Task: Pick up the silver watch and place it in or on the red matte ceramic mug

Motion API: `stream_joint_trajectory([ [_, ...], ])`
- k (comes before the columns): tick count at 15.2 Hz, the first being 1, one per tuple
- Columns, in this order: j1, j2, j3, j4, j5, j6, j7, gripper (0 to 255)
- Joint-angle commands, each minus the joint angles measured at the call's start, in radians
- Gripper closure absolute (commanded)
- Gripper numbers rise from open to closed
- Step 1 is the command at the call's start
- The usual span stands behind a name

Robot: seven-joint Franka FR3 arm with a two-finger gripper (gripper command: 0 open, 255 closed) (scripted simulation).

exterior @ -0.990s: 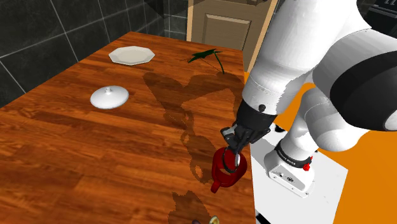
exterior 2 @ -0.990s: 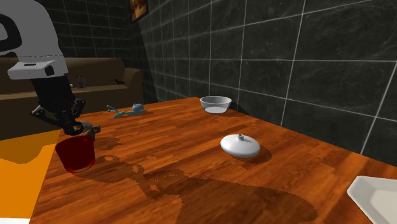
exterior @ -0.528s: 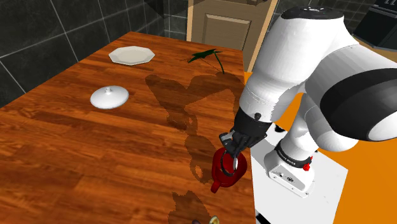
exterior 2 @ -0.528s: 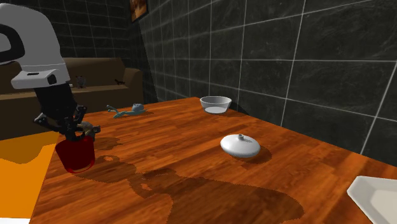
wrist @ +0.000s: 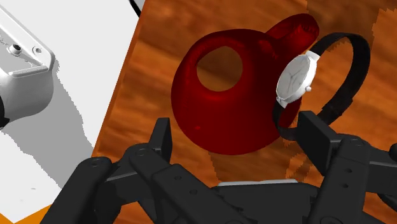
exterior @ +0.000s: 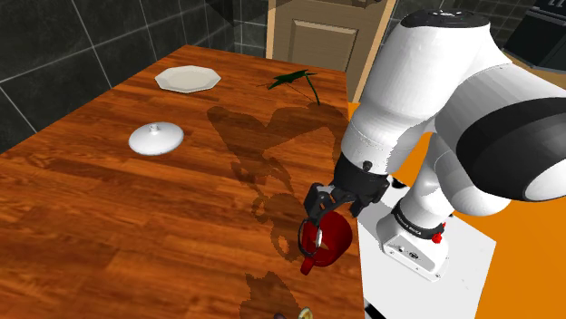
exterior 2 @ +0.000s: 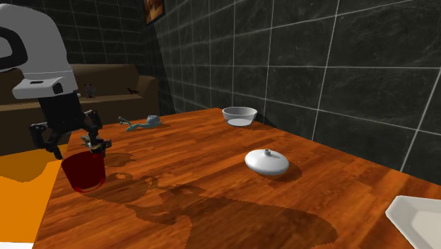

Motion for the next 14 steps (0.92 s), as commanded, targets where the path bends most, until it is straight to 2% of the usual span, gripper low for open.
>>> stream_joint_trajectory([
  [1,0.000,0.000,0.000,0.000,0.000,0.000,0.000,0],
  [2,0.000,0.000,0.000,0.000,0.000,0.000,0.000,0],
  [6,-0.012,-0.026,-0.055,0.106,-0.047,-0.132,0.008,0],
  [14,-0.012,-0.026,-0.055,0.106,-0.047,-0.132,0.008,0],
])
